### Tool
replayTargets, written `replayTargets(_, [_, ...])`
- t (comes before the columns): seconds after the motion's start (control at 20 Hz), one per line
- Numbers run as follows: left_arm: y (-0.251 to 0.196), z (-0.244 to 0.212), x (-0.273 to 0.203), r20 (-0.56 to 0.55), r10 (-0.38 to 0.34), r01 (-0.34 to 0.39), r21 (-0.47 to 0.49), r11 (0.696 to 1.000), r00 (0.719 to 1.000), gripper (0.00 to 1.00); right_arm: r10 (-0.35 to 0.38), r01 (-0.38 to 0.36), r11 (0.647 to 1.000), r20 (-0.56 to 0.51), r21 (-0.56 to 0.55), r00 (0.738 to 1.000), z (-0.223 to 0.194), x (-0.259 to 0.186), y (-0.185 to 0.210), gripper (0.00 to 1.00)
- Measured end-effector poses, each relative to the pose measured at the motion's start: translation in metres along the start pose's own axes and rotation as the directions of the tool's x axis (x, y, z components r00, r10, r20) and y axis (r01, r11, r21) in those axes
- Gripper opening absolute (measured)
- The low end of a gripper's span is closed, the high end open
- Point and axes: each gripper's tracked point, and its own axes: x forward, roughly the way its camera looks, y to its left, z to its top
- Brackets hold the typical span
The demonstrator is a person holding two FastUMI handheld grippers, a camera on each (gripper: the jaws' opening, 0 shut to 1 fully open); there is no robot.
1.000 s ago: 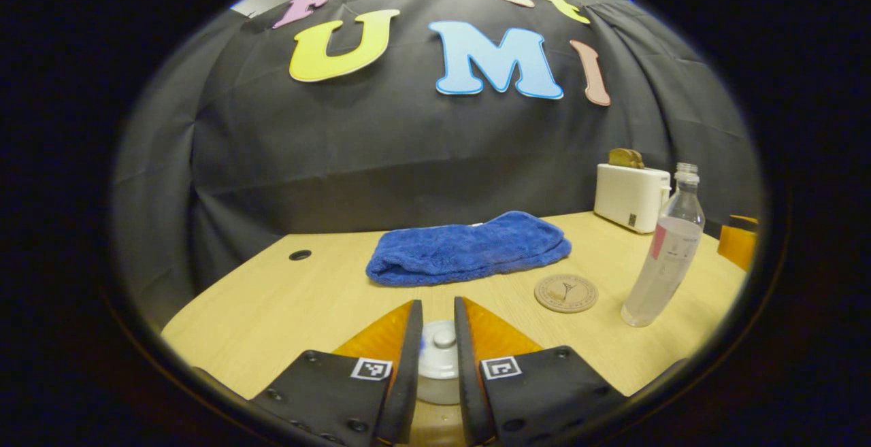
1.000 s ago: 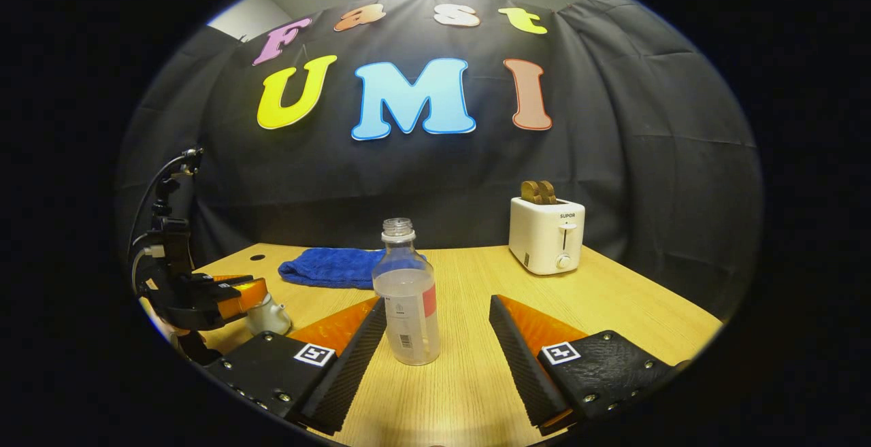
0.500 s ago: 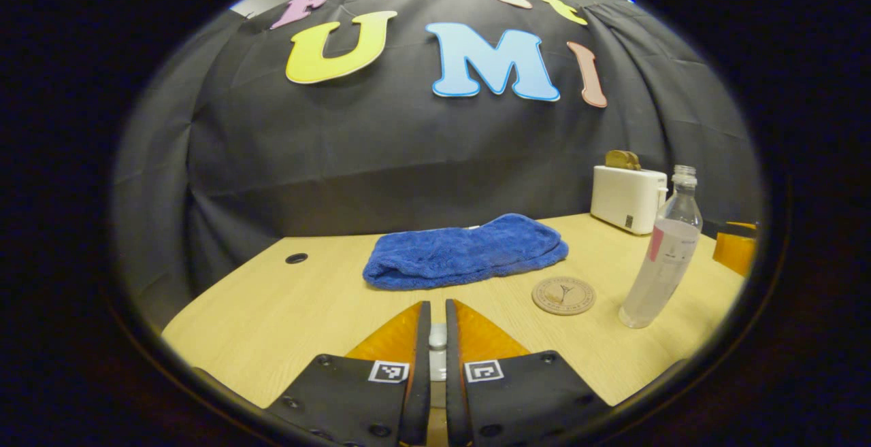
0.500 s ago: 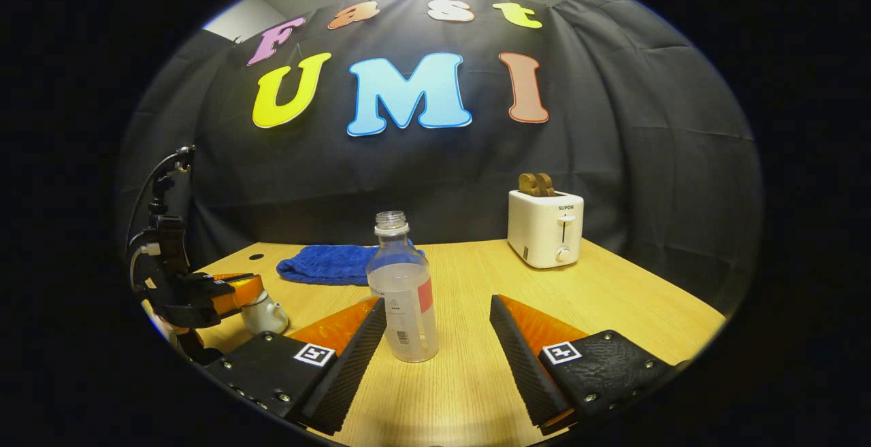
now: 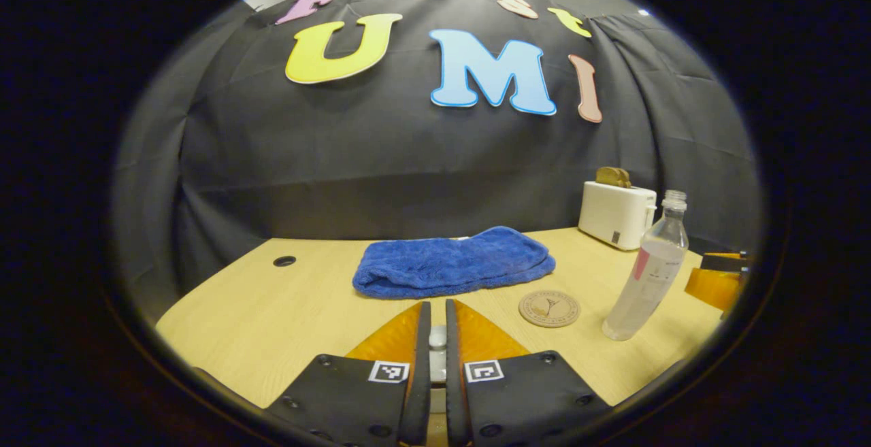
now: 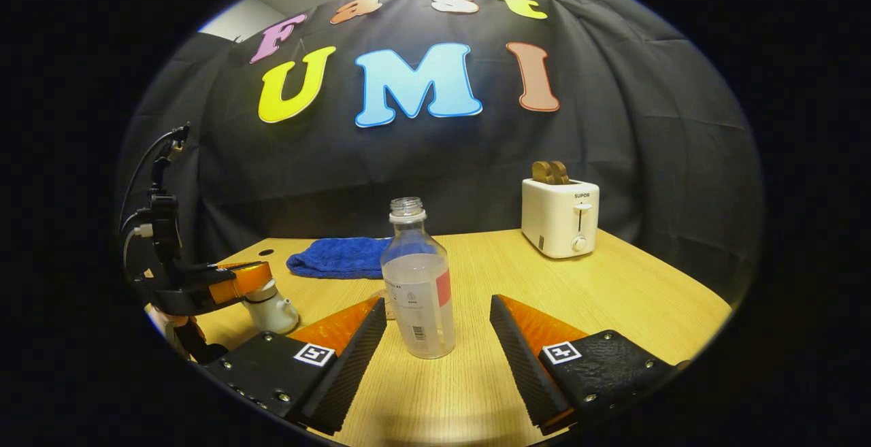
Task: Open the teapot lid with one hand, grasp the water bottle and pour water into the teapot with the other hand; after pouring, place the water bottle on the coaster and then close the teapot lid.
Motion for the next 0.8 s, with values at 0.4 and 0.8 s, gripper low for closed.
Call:
replayTargets(0.4, [0.002, 0.021, -0.012, 0.04, -0.012, 0.013, -0.021, 1.0, 0.999, 0.17, 0.02, -0.02, 1.0, -0.051, 0.0, 0.998, -0.012, 0.02, 0.004, 0.95])
replayTargets(0.8, [0.031, 0.028, -0.034, 0.051, 0.017, -0.015, -0.029, 0.999, 0.999, 0.16, 0.007, -0.022, 0.995, -0.146, -0.098, 0.989, -0.035, 0.059, 0.008, 0.96])
